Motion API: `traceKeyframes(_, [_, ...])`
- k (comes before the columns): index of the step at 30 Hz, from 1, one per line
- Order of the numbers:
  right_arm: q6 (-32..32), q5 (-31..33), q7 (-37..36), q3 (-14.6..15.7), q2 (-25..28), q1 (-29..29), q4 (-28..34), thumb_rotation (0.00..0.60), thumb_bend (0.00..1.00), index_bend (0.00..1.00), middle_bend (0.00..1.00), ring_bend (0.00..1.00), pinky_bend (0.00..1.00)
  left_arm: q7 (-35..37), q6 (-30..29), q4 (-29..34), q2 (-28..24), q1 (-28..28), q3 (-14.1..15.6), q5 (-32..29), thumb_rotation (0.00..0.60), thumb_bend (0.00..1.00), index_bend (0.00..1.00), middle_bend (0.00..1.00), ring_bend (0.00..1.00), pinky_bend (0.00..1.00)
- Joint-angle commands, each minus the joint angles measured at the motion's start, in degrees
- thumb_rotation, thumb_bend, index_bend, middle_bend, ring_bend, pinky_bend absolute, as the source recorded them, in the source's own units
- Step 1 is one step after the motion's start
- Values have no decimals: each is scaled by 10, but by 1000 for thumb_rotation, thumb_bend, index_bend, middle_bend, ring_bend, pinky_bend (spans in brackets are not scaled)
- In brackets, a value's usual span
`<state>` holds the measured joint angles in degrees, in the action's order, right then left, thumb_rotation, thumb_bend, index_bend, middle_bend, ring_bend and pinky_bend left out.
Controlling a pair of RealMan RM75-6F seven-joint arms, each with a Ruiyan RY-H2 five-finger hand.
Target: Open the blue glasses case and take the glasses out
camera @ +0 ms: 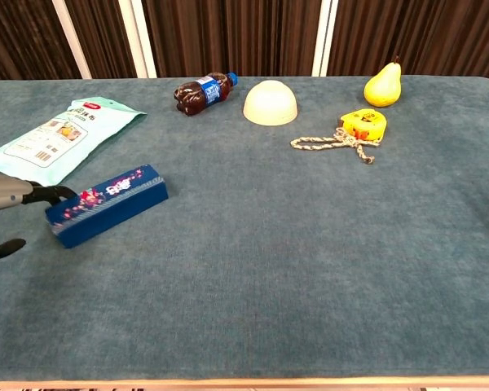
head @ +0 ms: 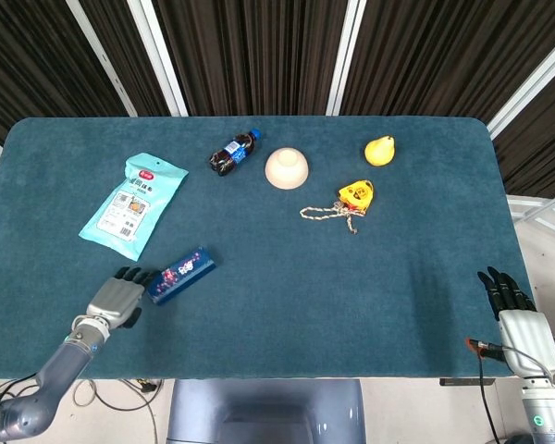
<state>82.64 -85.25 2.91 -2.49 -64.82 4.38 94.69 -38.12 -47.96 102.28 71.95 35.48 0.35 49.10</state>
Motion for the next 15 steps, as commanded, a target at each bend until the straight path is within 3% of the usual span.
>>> traceKeyframes(1, [0,-1,0,0,0,0,0,600,122,0,0,0,208,5,-5,36,-12,-6,18,37,600,517,0,130,0,32])
traceKeyframes(8, [0,-1,0,0,0,0,0,600,123,0,0,0,208,28,-3,89,-30,-17,48,114,600,517,0,144,0,30])
traceKeyframes(15, [0,1,0,0,0,0,1,600,123,0,0,0,208,69,-9,106,-19,-20,43,173,600,517,0,161,0,30])
